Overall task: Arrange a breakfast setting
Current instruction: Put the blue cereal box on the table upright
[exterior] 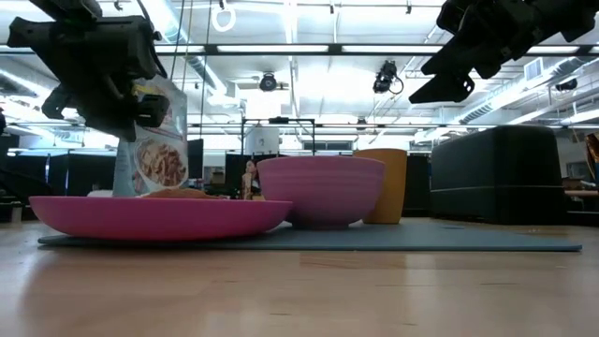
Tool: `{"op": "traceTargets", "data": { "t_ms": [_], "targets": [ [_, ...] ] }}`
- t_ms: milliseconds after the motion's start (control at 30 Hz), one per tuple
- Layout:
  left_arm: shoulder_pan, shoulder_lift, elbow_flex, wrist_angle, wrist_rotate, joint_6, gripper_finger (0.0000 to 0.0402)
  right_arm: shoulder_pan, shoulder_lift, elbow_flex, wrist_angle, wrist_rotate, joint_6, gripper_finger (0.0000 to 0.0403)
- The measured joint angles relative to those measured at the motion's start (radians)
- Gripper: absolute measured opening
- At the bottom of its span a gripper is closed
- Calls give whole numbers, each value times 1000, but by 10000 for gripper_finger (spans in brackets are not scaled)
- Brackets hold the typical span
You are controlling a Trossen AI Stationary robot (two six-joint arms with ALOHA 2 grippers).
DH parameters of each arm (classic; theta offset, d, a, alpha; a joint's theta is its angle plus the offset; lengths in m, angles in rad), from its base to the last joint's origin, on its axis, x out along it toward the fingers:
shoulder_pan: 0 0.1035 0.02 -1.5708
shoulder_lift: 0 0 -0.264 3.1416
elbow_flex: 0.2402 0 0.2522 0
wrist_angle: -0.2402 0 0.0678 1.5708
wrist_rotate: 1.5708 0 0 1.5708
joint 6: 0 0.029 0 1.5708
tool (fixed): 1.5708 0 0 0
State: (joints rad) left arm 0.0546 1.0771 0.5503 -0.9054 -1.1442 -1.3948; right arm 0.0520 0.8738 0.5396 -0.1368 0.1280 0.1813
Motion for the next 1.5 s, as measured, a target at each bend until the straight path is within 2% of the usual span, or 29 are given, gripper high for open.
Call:
{"op": "traceTargets", "data": {
  "t_ms": [400,567,833,1033,1333,1500],
  "targets": [
    [95,15,1,44,53,49,8,1,8,0,0,-2,1,393],
    [79,27,2,148,75,142,8,1,8,0,2,-1,2,393],
    [-4,-46,77,136,111,248,7,0,8,0,6,-1,1,393],
    [-38,-40,79,140,84,232,7,0,8,0,6,0,0,393],
    [-65,48,79,151,70,130,18,0,8,0,7,0,0,393],
    [-63,82,80,168,63,123,14,0,8,0,8,0,0,393]
  ]
}}
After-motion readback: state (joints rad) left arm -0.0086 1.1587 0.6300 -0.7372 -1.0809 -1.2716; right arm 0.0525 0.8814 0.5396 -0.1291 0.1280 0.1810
